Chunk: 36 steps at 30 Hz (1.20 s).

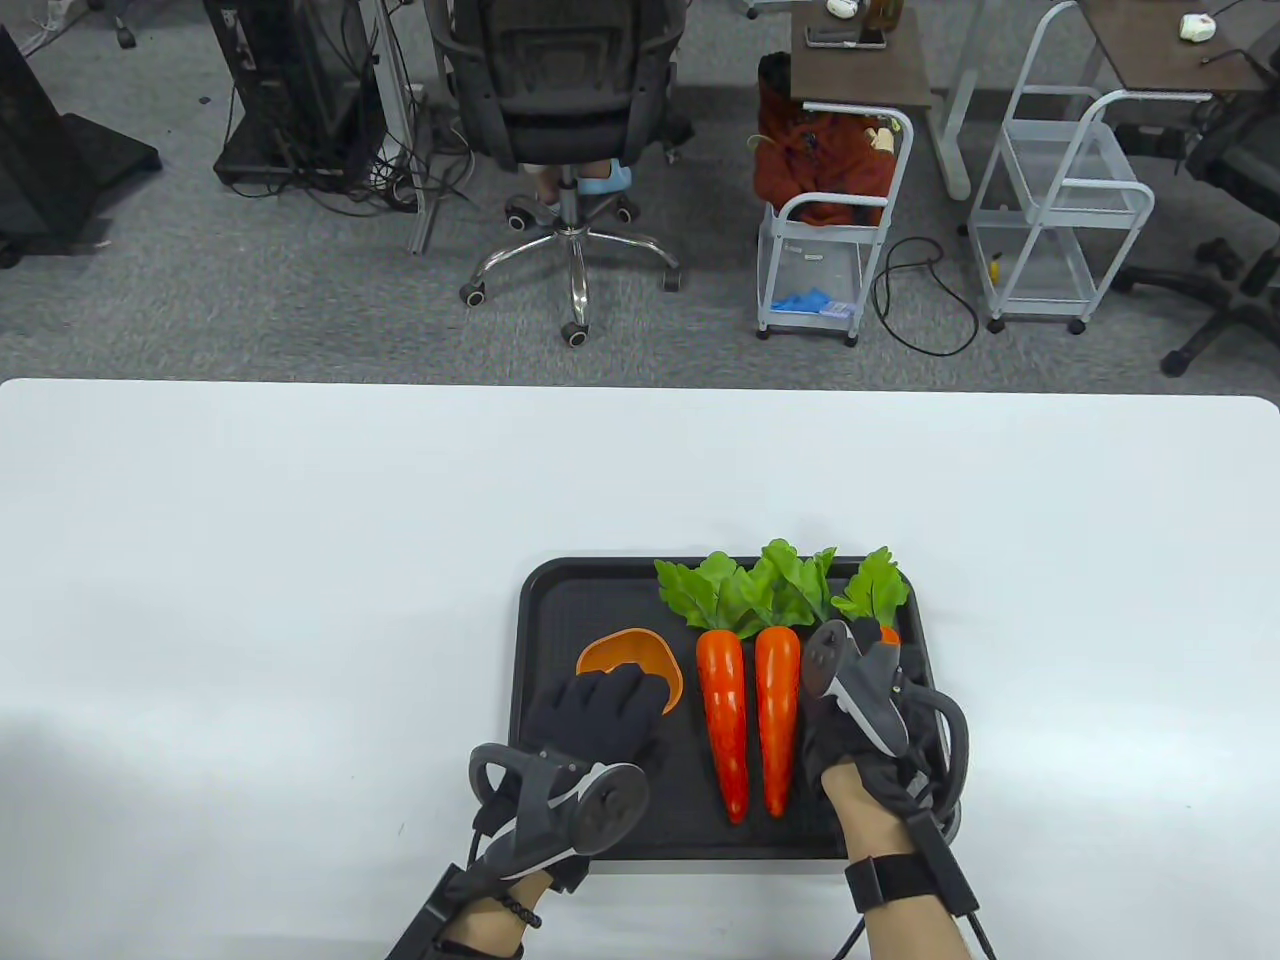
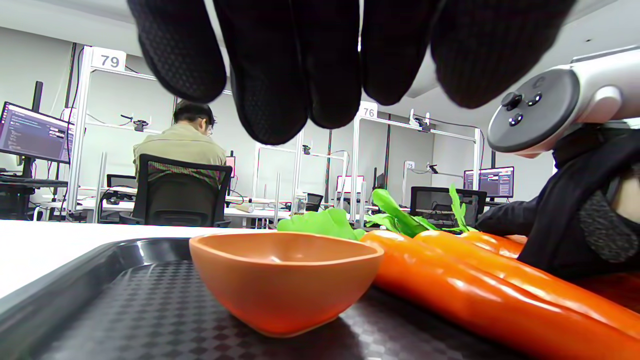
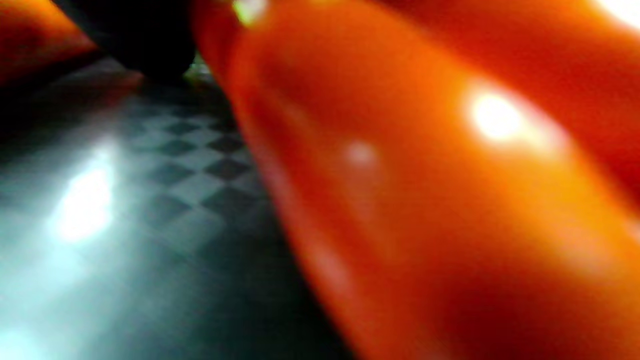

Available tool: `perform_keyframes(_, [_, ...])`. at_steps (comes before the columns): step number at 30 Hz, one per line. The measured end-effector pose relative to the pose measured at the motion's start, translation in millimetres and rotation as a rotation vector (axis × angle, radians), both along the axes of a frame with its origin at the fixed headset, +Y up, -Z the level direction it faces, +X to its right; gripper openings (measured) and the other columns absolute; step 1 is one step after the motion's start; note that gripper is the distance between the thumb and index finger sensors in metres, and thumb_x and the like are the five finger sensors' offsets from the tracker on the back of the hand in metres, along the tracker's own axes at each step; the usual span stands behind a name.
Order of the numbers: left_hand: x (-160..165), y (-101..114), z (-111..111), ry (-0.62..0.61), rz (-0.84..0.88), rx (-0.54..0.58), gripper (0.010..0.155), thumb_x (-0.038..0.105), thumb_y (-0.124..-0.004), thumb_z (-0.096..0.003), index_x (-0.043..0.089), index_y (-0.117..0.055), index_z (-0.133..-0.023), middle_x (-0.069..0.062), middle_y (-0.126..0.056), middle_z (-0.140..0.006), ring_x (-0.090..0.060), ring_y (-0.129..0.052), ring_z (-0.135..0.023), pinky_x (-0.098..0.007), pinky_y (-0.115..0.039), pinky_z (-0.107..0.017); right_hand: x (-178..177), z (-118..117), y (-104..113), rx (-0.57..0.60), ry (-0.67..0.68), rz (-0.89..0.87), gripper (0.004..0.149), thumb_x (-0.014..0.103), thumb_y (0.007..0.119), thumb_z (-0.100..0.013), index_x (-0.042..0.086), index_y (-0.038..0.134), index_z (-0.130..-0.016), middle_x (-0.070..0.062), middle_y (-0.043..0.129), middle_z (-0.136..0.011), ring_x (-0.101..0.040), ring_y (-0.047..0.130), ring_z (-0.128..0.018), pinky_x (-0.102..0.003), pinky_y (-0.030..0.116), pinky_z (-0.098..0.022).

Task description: Pinch and pull to detach rubber bands

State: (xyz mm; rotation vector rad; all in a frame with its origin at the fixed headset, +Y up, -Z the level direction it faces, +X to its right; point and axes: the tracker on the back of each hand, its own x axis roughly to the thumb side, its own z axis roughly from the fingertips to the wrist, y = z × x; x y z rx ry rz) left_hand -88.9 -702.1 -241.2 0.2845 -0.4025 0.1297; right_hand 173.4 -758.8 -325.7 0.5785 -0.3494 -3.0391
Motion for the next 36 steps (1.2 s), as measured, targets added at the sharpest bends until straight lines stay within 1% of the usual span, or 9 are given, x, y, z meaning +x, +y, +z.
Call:
perform_keyframes(2, [0,0,0,0.007,-0.005,-0.009,0.058,0.055,-0.073,-0.0474,0.036,-0.071,-0.102,-0.001,-0.087,-0.108,-0.028,-0.097,-0.089,-0.056,-0.078,-0.067,1,2,1,0.02,-0.012,-0.013,0.096,0.057,0.081,-0.046,0.015,0.019,-0.106,-0.037,0.037,-0.102,-0.059,0.079,-0.072,-0.057,0.079,-0.047])
perform_keyframes(5, [0,-3,-1,0.014,-0.016,-0.024,0.058,0.056,-0.073,-0.0474,0.036,-0.071,-0.102,-0.001,-0.086,-0.109,-0.028,-0.096,-0.09,-0.056,-0.078,-0.067,1,6,6,0.035,0.006,-0.051,0.096,0.056,0.081,-0.046,0.014,0.019,-0.106,-0.037,0.036,-0.103,-0.062,0.073,-0.076,-0.057,0.076,-0.05])
perform_keyframes(9, [0,-7,-4,0.027,-0.028,-0.052,0.059,0.056,-0.073,-0.0472,0.036,-0.07,-0.103,-0.002,-0.084,-0.111,-0.029,-0.094,-0.092,-0.058,-0.076,-0.068,-1,16,20,0.104,0.076,-0.091,0.093,0.057,0.078,-0.048,0.014,0.021,-0.107,-0.035,0.033,-0.105,-0.065,0.062,-0.083,-0.061,0.069,-0.055])
perform_keyframes(15, [0,-9,-4,0.043,-0.029,-0.088,0.062,0.058,-0.073,-0.047,0.037,-0.068,-0.105,-0.003,-0.078,-0.116,-0.035,-0.086,-0.1,-0.065,-0.068,-0.072,-8,34,30,0.217,0.23,-0.159,0.084,0.062,0.07,-0.048,0.021,0.031,-0.11,-0.027,0.025,-0.111,-0.066,0.028,-0.095,-0.069,0.046,-0.065])
perform_keyframes(19, [2,-9,-4,0.057,-0.033,-0.123,0.064,0.06,-0.072,-0.047,0.037,-0.067,-0.106,-0.004,-0.074,-0.12,-0.04,-0.078,-0.106,-0.07,-0.061,-0.074,-13,44,31,0.253,0.347,-0.204,0.084,0.066,0.067,-0.047,0.025,0.032,-0.111,-0.022,0.021,-0.113,-0.062,0.015,-0.096,-0.069,0.034,-0.066])
perform_keyframes(23, [5,-12,-7,0.072,-0.039,-0.17,0.067,0.062,-0.069,-0.0473,0.037,-0.064,-0.108,-0.005,-0.07,-0.123,-0.043,-0.073,-0.11,-0.073,-0.056,-0.074,-17,56,32,0.307,0.425,-0.232,0.086,0.069,0.068,-0.045,0.027,0.034,-0.112,-0.021,0.02,-0.114,-0.061,0.012,-0.097,-0.07,0.03,-0.066])
perform_keyframes(27, [8,-15,-10,0.086,-0.039,-0.201,0.067,0.063,-0.067,-0.0479,0.036,-0.064,-0.109,-0.005,-0.068,-0.124,-0.045,-0.071,-0.111,-0.073,-0.053,-0.075,-20,67,30,0.305,0.484,-0.287,0.087,0.07,0.067,-0.045,0.026,0.034,-0.112,-0.021,0.019,-0.114,-0.061,0.009,-0.096,-0.07,0.027,-0.066])
perform_keyframes(31, [8,-16,-13,0.1,-0.034,-0.203,0.067,0.063,-0.066,-0.0481,0.036,-0.064,-0.109,-0.005,-0.068,-0.124,-0.044,-0.071,-0.111,-0.073,-0.052,-0.075,-21,76,26,0.302,0.508,-0.321,0.088,0.07,0.067,-0.045,0.026,0.032,-0.112,-0.021,0.018,-0.114,-0.061,0.008,-0.096,-0.069,0.026,-0.066])
perform_keyframes(36, [8,-17,-12,0.104,-0.039,-0.204,0.067,0.063,-0.066,-0.0482,0.036,-0.064,-0.109,-0.004,-0.068,-0.124,-0.044,-0.071,-0.111,-0.072,-0.052,-0.075,-20,81,23,0.278,0.507,-0.36,0.089,0.07,0.066,-0.045,0.025,0.029,-0.112,-0.022,0.016,-0.113,-0.061,0.007,-0.095,-0.069,0.025,-0.066])
